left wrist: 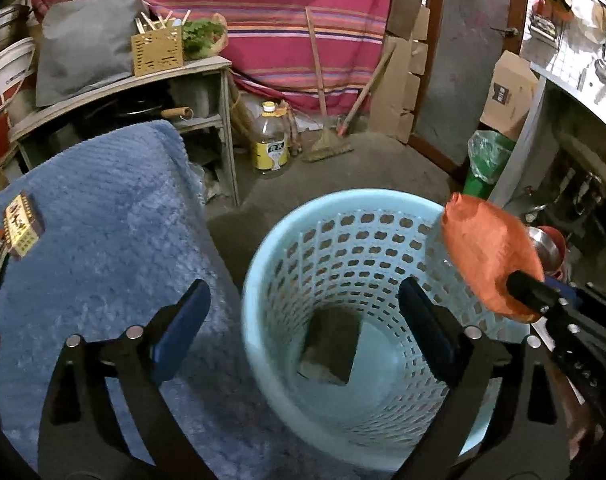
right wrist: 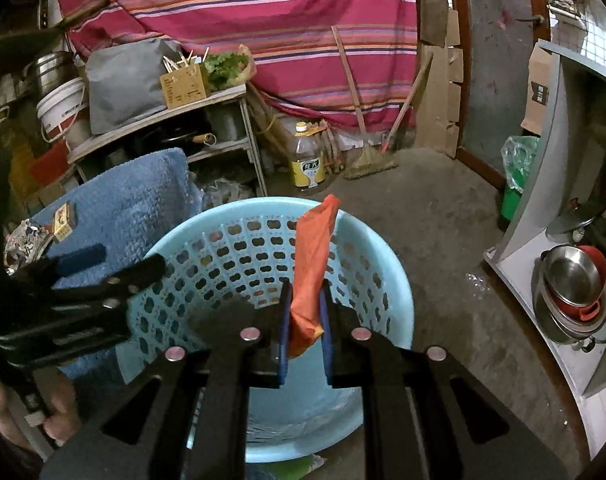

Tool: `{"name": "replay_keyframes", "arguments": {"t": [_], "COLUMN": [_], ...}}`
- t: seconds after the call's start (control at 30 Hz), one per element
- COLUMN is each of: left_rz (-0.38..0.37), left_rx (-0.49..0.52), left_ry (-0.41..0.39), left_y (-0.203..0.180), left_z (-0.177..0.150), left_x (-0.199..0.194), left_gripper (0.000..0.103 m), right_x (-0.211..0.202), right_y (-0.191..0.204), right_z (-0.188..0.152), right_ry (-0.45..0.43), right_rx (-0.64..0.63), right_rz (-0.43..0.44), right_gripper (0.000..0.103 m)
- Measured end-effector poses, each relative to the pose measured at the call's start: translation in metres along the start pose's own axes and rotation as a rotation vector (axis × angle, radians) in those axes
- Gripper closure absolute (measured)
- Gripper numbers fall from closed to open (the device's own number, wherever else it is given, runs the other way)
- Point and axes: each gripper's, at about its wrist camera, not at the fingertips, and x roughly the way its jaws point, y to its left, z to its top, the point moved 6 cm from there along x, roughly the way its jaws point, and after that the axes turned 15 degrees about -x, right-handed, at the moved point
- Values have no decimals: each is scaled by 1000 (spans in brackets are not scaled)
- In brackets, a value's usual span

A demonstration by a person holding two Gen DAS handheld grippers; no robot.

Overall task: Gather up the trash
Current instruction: 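Open the right tool to drop the orange bag into the basket, then move both tools back over the table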

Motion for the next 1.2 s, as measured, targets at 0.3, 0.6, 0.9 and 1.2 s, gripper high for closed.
{"name": "replay_keyframes", "arguments": {"t": [0.3, 0.6, 0.9, 1.2], "left_rz": [38, 148, 260, 362], "left_rx": [-90, -100, -109, -242], "left_ry": [-110, -208, -310, -369], "left_y": [51, 115, 200, 290], "left_z": [17, 21, 20, 5], "left_x": [-49, -113, -186, -231], "left_gripper": [6, 6, 6, 6], "right_x": [9, 13, -23, -38], "right_y": [29, 37, 96, 171], "right_z": [2, 6, 37, 51], "right_ry": [1, 35, -82, -143], "right_rx": [-30, 13, -73, -84], "right_rz": [12, -61, -69, 98], "right_gripper": [86, 27, 7, 7]}}
